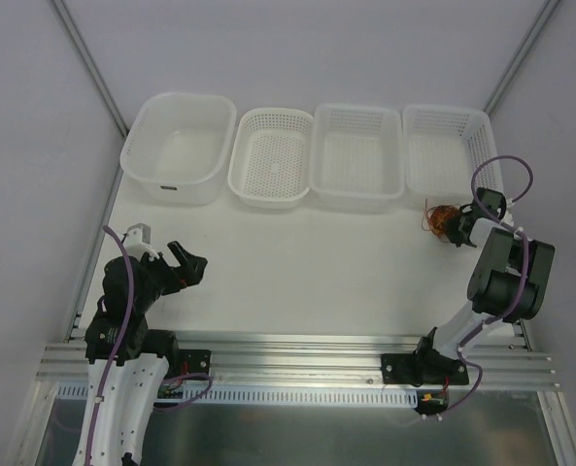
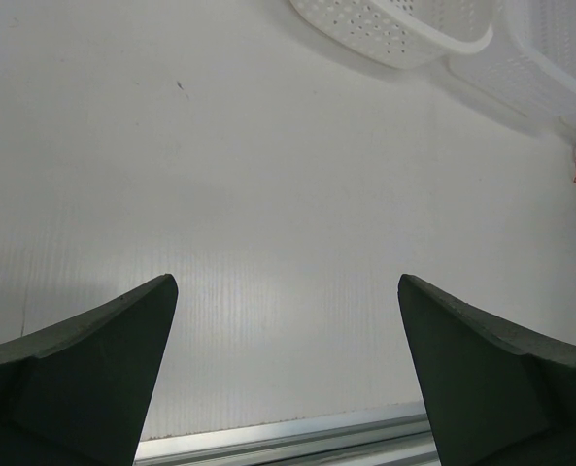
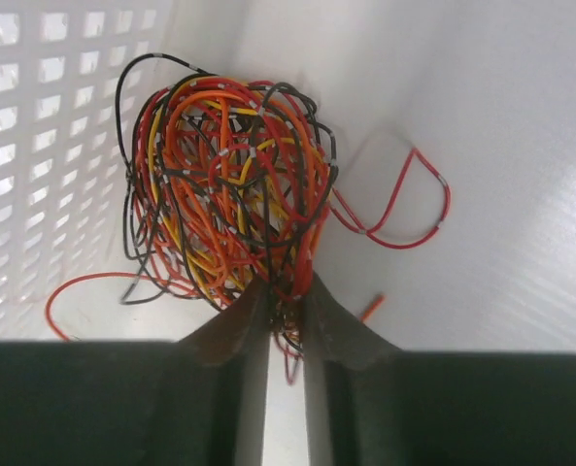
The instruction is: Untangle the cables
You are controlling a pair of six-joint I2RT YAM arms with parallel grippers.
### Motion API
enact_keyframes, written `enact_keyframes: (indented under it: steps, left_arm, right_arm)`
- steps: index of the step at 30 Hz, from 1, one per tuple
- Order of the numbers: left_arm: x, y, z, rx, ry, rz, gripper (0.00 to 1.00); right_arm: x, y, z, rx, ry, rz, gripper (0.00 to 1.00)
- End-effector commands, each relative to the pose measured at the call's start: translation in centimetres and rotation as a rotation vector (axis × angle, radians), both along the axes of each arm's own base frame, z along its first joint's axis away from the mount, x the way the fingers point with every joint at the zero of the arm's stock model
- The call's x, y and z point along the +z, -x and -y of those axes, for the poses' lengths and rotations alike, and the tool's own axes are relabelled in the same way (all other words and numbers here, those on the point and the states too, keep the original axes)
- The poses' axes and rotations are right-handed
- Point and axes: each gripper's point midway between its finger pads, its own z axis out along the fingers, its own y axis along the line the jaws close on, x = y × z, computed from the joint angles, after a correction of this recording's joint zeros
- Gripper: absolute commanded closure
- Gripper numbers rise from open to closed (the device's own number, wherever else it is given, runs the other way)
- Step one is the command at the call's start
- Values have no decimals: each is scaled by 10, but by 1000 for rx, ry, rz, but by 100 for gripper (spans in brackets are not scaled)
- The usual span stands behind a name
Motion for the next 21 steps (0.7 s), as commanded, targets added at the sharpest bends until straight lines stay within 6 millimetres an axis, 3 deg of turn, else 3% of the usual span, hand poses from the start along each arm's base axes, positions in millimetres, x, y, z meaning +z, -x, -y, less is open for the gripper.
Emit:
enact_keyframes:
  steps: [1, 3, 7, 8, 10, 11, 13, 16, 21]
  left_arm:
    - [10, -3, 5, -41, -7, 59, 1]
    - [11, -3, 6, -44, -5, 67, 1]
    - [12, -2, 7, -51, -3, 79, 1]
    - [13, -2, 8, -55, -1, 82, 1]
    - [12, -1, 11, -73, 5, 82, 1]
    - [13, -1, 12, -82, 7, 84, 1]
    - [11, -1, 15, -99, 9, 75, 1]
    - [13, -1, 19, -132, 12, 84, 1]
    - [11, 2, 37, -233, 56, 66, 1]
  right_arm:
    - [3, 11, -8, 44, -3, -20, 85]
    - [2, 22, -17, 78, 2, -46, 99]
    - [21, 42, -43, 185, 32, -46, 99]
    - [26, 43, -65, 271, 18, -33, 99]
    - [28, 55, -88, 356, 19, -53, 99]
    - [39, 57, -112, 437, 32, -24, 99]
    - [45, 67, -140, 559, 40, -20, 99]
    - [59, 86, -209, 804, 33, 31, 99]
    - [70, 111, -277, 1037, 19, 113, 99]
